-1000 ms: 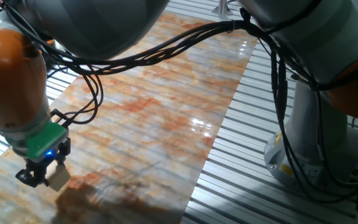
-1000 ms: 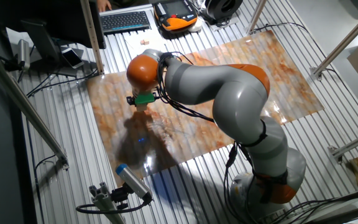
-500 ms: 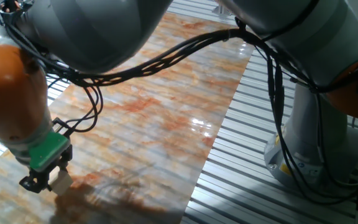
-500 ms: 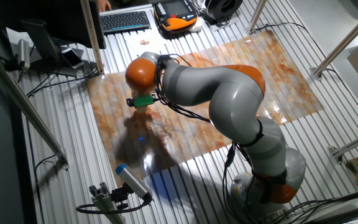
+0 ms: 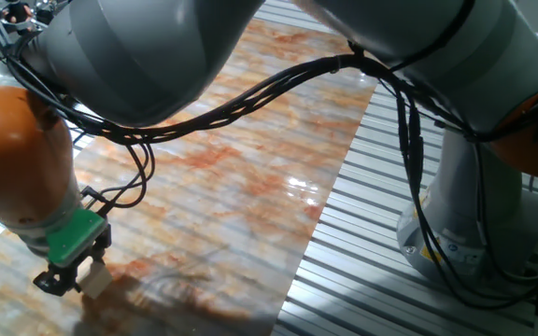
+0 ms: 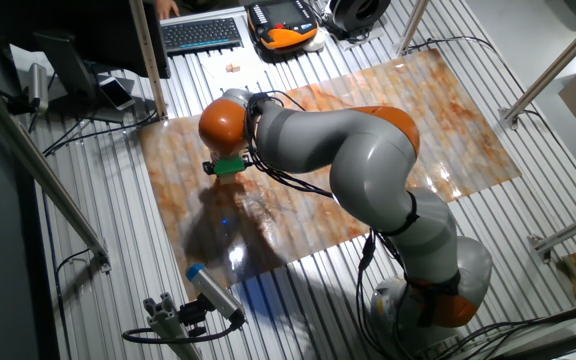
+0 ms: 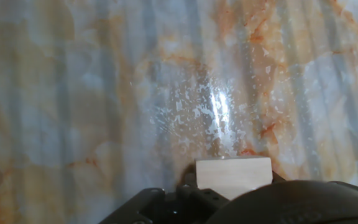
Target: Pick up the small block on the left and move it to the right
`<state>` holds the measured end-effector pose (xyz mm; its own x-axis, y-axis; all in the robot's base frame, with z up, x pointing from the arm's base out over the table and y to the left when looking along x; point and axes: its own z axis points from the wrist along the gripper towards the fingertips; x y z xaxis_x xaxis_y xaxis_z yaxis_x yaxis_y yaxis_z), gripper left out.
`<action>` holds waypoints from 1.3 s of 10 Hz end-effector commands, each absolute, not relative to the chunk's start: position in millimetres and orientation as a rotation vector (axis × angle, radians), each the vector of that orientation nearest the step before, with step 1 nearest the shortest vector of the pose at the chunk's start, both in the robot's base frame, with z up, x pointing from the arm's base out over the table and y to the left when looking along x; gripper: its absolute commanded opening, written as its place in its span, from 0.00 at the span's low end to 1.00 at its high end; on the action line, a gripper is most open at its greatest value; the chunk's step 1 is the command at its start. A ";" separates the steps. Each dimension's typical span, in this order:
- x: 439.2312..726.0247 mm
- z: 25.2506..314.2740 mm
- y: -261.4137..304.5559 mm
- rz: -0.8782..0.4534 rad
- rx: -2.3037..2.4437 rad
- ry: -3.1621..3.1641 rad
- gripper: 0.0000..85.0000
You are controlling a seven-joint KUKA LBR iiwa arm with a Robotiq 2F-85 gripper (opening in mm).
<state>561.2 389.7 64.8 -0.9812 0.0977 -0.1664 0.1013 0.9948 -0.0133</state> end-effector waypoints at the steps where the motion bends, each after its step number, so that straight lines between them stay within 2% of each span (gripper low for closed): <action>1: 561.4 63.8 389.8 -0.030 0.149 2.978 0.00; 6: 562.1 54.2 390.3 0.024 0.142 2.968 0.00; 13: 562.2 53.7 391.6 0.006 0.072 2.941 0.00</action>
<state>562.0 391.6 53.5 -0.9791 0.0491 -0.1975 0.0485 0.9988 0.0079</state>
